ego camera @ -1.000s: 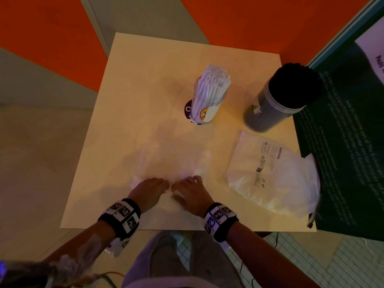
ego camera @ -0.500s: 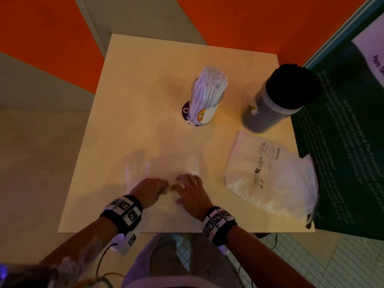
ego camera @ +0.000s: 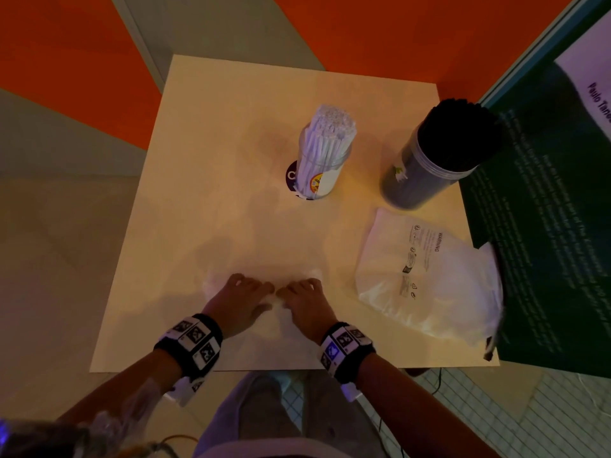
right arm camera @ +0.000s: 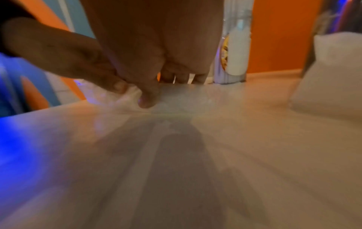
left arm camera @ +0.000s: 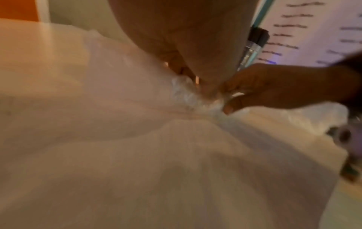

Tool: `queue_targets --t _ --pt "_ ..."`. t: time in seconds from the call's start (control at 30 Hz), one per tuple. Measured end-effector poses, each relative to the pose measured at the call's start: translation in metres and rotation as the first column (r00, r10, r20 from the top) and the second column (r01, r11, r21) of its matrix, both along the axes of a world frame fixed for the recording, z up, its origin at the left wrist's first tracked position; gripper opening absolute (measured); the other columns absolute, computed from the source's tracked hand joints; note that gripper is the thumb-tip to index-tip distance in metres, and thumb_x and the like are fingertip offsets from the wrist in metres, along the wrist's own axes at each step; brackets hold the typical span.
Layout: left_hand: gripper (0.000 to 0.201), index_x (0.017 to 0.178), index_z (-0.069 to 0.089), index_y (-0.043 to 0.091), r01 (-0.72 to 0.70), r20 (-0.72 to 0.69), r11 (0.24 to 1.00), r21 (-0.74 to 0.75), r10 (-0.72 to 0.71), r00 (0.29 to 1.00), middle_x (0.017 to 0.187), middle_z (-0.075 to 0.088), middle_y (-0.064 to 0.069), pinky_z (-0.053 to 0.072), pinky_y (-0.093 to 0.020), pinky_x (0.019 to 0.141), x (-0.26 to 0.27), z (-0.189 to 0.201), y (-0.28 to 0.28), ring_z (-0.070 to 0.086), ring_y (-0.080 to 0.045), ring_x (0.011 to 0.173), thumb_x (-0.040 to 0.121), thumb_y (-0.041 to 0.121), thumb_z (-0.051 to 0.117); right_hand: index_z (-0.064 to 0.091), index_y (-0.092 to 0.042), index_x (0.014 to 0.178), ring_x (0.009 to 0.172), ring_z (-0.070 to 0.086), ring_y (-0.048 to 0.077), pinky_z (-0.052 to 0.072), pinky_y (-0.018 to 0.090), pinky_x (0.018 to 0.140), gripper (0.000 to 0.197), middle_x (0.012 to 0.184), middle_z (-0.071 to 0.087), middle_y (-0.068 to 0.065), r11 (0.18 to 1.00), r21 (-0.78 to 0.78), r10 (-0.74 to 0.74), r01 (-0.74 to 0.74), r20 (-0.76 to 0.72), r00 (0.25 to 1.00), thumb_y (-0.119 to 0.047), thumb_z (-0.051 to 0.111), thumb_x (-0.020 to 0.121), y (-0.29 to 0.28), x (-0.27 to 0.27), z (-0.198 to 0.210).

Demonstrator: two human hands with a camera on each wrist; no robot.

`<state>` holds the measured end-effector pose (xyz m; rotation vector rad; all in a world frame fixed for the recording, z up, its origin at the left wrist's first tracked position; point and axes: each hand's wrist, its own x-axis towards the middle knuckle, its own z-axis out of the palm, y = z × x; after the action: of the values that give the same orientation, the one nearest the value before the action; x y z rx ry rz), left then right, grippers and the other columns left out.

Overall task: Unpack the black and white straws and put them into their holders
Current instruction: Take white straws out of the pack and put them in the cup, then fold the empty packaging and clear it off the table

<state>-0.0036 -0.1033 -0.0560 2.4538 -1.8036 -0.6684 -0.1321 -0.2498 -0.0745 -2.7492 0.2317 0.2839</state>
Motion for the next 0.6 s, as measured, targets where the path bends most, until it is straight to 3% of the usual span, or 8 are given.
queue_targets --t 0.07,0.13,0.2,0.27,0.33,0.4,0.5,0.6 --pt "0.056 0.103 0.069 0.019 0.094 0.183 0.993 0.073 -0.106 0.977 0.107 0.067 -0.006 0.049 -0.045 0.091 -0.004 0.005 0.002 0.064 -0.028 0.099 0.059 0.052 0.081 0.054 -0.017 0.121 0.097 0.064 0.027 0.036 0.034 0.092 0.035 0.101 0.07 0.004 0.973 0.202 -0.111 0.115 -0.028 0.993 -0.007 0.047 0.089 -0.002 0.002 0.003" --pt "0.051 0.089 0.072 0.02 0.1 0.272 0.99 0.102 -0.124 0.954 0.097 0.068 -0.006 0.052 -0.041 0.082 -0.007 0.01 -0.001 0.065 -0.028 0.087 0.046 0.042 0.089 0.052 -0.016 0.12 0.092 0.065 0.031 0.044 0.035 0.083 0.031 0.098 0.07 0.008 0.958 0.261 -0.121 0.12 -0.013 0.993 -0.009 0.046 0.09 -0.002 0.001 0.005" --pt "0.035 0.085 0.073 0.024 0.114 0.272 0.991 0.072 -0.129 0.953 0.086 0.066 0.0 0.05 -0.032 0.078 -0.004 0.008 -0.008 0.065 -0.022 0.078 0.054 0.03 0.088 0.057 -0.018 0.118 0.104 0.058 0.032 0.041 0.039 0.086 0.027 0.114 0.062 0.01 0.99 0.14 -0.027 0.027 -0.003 1.0 -0.025 0.051 0.092 0.002 -0.004 0.004" --pt "0.026 0.106 0.068 0.025 0.056 0.199 0.994 0.09 -0.074 0.977 0.099 0.067 0.002 0.041 -0.029 0.091 -0.003 0.006 -0.01 0.064 -0.019 0.093 0.08 0.025 0.071 0.063 -0.022 0.116 0.119 0.046 0.033 0.037 0.043 0.094 0.037 0.133 0.051 0.009 1.0 0.018 0.002 -0.002 -0.01 1.0 -0.042 0.061 0.085 0.003 -0.008 0.0" --pt "0.029 0.11 0.066 0.021 0.026 0.182 0.998 0.064 -0.037 0.983 0.102 0.069 0.0 0.037 -0.035 0.097 -0.009 0.004 -0.008 0.065 -0.021 0.097 0.082 0.02 0.069 0.062 -0.023 0.119 0.121 0.044 0.032 0.034 0.042 0.097 0.036 0.134 0.05 0.007 0.999 0.016 -0.039 0.04 -0.043 0.998 -0.034 0.062 0.084 0.002 -0.006 0.0" --pt "0.036 0.099 0.071 0.019 0.032 0.293 0.998 0.062 -0.049 0.955 0.1 0.07 -0.005 0.047 -0.044 0.088 -0.017 0.009 -0.007 0.066 -0.026 0.093 0.066 0.03 0.082 0.058 -0.022 0.12 0.114 0.053 0.027 0.036 0.038 0.095 0.032 0.122 0.06 0.005 0.977 0.147 -0.137 0.157 -0.136 0.981 -0.017 0.057 0.088 -0.003 0.0 0.003" --pt "0.037 0.093 0.072 0.017 -0.065 0.27 0.998 -0.024 0.069 0.96 0.097 0.064 -0.011 0.051 -0.042 0.068 -0.021 0.022 -0.011 0.063 -0.033 0.08 0.058 0.02 0.086 0.057 -0.015 0.107 0.091 0.065 0.023 0.047 0.033 0.084 0.025 0.093 0.07 0.005 0.69 0.55 -0.377 0.471 -0.282 0.882 -0.007 0.06 0.084 -0.013 0.004 0.013" --pt "0.025 0.103 0.07 0.01 -0.309 -0.053 0.929 -0.201 0.305 0.951 0.096 0.059 -0.014 0.053 -0.038 0.065 -0.01 0.034 -0.027 0.061 -0.033 0.076 0.079 0.002 0.07 0.061 -0.013 0.097 0.086 0.059 0.013 0.045 0.029 0.081 0.017 0.092 0.064 0.004 0.36 0.803 -0.451 0.475 -0.296 0.842 -0.007 0.067 0.083 -0.023 0.003 0.028"
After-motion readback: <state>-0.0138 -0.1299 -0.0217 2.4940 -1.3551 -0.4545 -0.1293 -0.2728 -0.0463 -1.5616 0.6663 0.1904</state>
